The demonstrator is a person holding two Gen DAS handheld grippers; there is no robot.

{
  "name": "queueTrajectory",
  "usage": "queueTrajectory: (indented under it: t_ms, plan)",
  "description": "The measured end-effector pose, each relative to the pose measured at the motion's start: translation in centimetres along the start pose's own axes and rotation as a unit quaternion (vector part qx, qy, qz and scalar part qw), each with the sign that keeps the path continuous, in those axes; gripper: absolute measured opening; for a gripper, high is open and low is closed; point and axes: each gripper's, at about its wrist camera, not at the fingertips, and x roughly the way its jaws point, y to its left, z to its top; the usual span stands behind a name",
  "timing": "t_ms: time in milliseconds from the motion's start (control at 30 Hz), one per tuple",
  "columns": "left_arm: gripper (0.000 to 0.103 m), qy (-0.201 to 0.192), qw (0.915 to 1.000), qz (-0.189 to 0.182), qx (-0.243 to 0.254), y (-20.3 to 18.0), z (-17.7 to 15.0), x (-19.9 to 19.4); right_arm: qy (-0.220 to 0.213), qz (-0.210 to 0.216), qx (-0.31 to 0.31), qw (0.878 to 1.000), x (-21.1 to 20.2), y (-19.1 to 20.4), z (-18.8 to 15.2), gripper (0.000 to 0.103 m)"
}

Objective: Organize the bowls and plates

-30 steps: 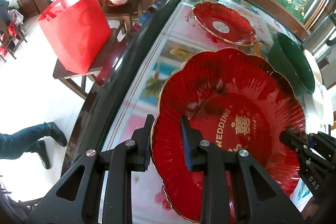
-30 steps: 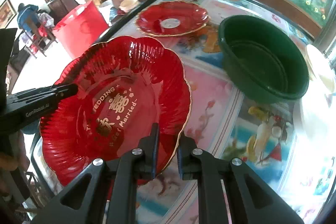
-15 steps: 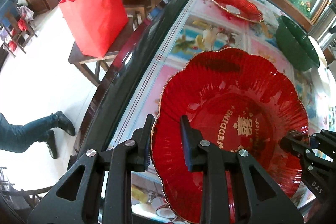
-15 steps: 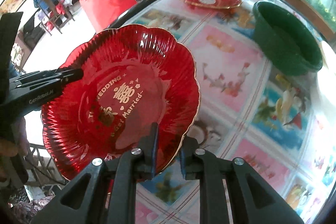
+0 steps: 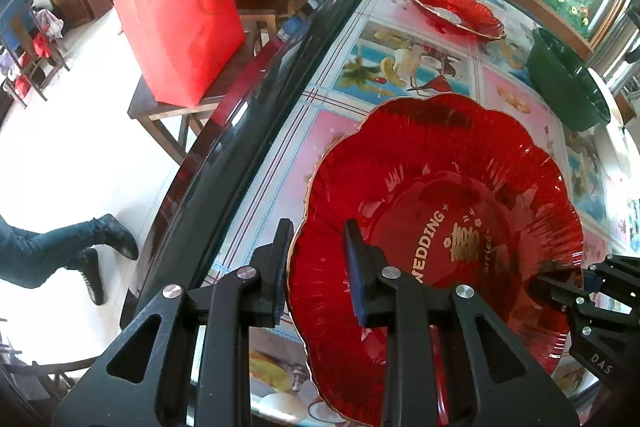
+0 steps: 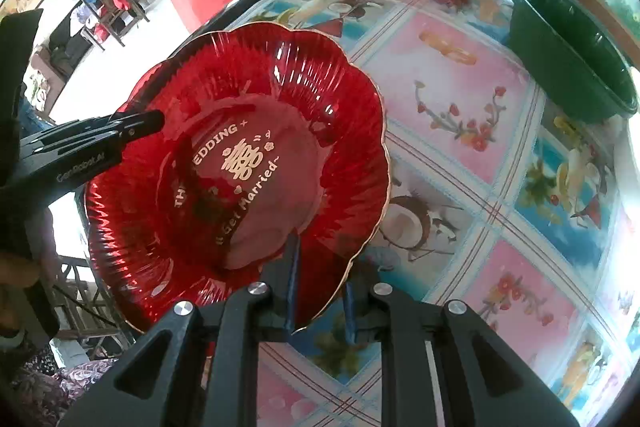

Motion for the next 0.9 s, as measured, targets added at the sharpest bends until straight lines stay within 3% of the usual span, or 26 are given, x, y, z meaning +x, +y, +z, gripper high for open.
queueTrajectory:
  t_ms: [100, 200, 233, 300, 467, 900]
  plan:
    - [0.029, -0.004, 0.9999, 0.004, 0.012, -0.1, -0.1, -0.1, -0.001, 0.006, 0.0, 1.0, -0.2, 0.1, -0.4, 0.019]
    - [0.057, 0.007, 0.9997, 0.014, 0.019, 0.0, -0.2, 0.1, -0.003, 0.013, 0.007, 1.0, -0.5, -0.1, -0.7, 0.019]
    - [0.06, 0.005, 0.9997, 0.014, 0.017, 0.2, -0.2, 0.0, -0.002, 0.015, 0.009, 1.0, -0.6, -0.2, -0.7, 0.019]
    - [0.06, -0.004, 0.9998, 0.011, 0.016, 0.6, -0.2, -0.4, -0.005, 0.019, 0.011, 1.0, -1.1, -0.5, -1.1, 0.023]
    - [0.063, -0.004, 0.9996, 0.017, 0.02, 1.2, 0.5, -0.8, -0.015, 0.023, 0.021, 0.999, -2.4, -1.3, -1.2, 0.043]
    - [0.063, -0.035, 0.9985, 0.006, 0.041, 1.0, 4.6, -1.6, -0.054, -0.002, 0.049, 0.997, -4.9, -3.6, 0.4, 0.048]
